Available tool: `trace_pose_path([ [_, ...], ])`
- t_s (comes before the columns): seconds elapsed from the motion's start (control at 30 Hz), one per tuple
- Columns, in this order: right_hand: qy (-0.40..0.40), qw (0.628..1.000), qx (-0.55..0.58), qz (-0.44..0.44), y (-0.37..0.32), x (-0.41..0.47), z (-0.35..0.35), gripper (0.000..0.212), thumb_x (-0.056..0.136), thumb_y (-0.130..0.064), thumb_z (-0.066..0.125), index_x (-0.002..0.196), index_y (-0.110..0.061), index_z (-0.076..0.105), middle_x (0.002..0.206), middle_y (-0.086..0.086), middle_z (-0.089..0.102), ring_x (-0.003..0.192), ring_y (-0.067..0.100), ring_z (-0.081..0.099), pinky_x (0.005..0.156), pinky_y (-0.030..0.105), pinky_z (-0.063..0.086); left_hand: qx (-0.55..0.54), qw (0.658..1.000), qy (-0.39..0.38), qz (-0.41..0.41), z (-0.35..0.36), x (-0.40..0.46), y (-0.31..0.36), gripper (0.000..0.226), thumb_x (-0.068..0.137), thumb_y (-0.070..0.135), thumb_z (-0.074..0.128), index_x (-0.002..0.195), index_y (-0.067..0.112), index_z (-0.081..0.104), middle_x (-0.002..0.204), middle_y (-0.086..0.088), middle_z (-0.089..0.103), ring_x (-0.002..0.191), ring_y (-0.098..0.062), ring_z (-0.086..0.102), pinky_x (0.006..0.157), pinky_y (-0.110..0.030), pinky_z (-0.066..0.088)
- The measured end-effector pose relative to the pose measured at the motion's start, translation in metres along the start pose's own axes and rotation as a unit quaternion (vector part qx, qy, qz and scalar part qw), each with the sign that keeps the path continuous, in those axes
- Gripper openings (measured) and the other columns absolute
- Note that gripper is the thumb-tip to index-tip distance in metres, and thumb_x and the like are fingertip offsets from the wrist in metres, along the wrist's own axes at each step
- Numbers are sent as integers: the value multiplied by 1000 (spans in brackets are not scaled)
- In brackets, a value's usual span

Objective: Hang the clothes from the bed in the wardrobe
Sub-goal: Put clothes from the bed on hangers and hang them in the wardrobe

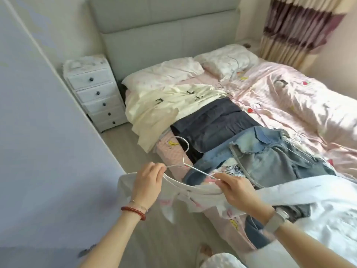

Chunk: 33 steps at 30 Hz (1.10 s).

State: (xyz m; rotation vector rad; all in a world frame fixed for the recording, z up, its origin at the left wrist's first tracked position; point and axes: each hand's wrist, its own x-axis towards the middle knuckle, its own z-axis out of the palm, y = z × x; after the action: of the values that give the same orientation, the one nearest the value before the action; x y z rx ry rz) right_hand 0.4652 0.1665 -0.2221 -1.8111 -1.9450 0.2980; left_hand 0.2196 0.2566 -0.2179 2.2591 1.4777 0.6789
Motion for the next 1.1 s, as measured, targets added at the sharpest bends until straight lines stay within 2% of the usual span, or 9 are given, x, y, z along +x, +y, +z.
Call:
trace_pose_path([
  [0.1, 26, 991, 39, 129, 44, -36, -14, 15, 90, -23, 56, 96, -14, 67, 77, 2, 70, 74, 26, 65, 61, 29, 43, -40, 996, -69, 43, 47, 33, 41, 16, 94, 15, 48, 92, 7, 61, 90, -8, 63, 81, -26, 56, 70, -36, 44],
  [0.2, 51, 968, 35, 244, 83, -77, -33, 17, 90, -25, 55, 93, -14, 67, 77, 6, 69, 77, 29, 63, 64, 31, 41, -56, 982, -135, 115, 95, 56, 90, 16, 95, 19, 47, 89, 10, 59, 83, -4, 63, 72, -20, 55, 59, -29, 39],
  [0.33, 67, 921, 24, 384, 111, -137, -60, 22, 90, -27, 55, 84, -11, 67, 71, 5, 67, 71, 26, 61, 61, 30, 39, -62, 951, -254, 164, 152, 69, 154, 20, 94, 25, 48, 90, 10, 62, 86, -8, 65, 82, -28, 58, 63, -30, 34],
  [0.4, 103, 901, 9, 421, 115, -163, -77, 20, 88, -24, 58, 78, -10, 68, 64, -1, 65, 63, 22, 60, 58, 31, 41, -78, 933, -296, 192, 172, 70, 186, 20, 93, 25, 51, 87, 9, 63, 83, -10, 67, 81, -29, 58, 62, -29, 29],
  [0.5, 202, 875, -51, 436, 110, -204, -105, 19, 81, -13, 67, 63, -9, 66, 49, -16, 45, 45, 5, 43, 47, 18, 28, -128, 893, -349, 253, 187, 62, 234, 17, 91, 24, 54, 83, 13, 64, 73, -5, 65, 72, -25, 58, 59, -27, 30],
  [0.57, 251, 847, -105, 456, 102, -229, -123, 17, 76, -8, 72, 60, -10, 65, 47, -11, 46, 43, 2, 39, 46, 16, 29, -167, 864, -370, 298, 192, 51, 265, 16, 90, 22, 56, 82, 13, 65, 64, 1, 59, 64, -22, 55, 56, -24, 30],
  [0.7, 320, 764, -258, 498, 94, -265, -153, 14, 79, -20, 68, 70, -10, 71, 57, 3, 66, 47, 22, 61, 44, 31, 49, -225, 822, -374, 367, 195, 36, 333, 16, 90, 21, 57, 87, 9, 67, 64, 5, 56, 55, -8, 46, 52, -12, 31],
  [0.9, 425, 650, -371, 509, 101, -294, -213, 20, 87, -28, 54, 80, -16, 69, 70, 0, 67, 70, 24, 59, 64, 36, 47, -314, 788, -306, 432, 195, 28, 438, 16, 89, 17, 59, 87, 4, 67, 66, 0, 56, 61, -14, 49, 58, -22, 34],
  [1.1, 503, 643, -336, 470, 173, -288, -294, 16, 87, -19, 58, 90, -10, 71, 74, 6, 67, 77, 30, 55, 76, 47, 36, -328, 816, -209, 428, 227, 46, 537, 21, 92, 25, 53, 95, 9, 66, 83, -4, 68, 71, -14, 56, 62, -22, 35],
])
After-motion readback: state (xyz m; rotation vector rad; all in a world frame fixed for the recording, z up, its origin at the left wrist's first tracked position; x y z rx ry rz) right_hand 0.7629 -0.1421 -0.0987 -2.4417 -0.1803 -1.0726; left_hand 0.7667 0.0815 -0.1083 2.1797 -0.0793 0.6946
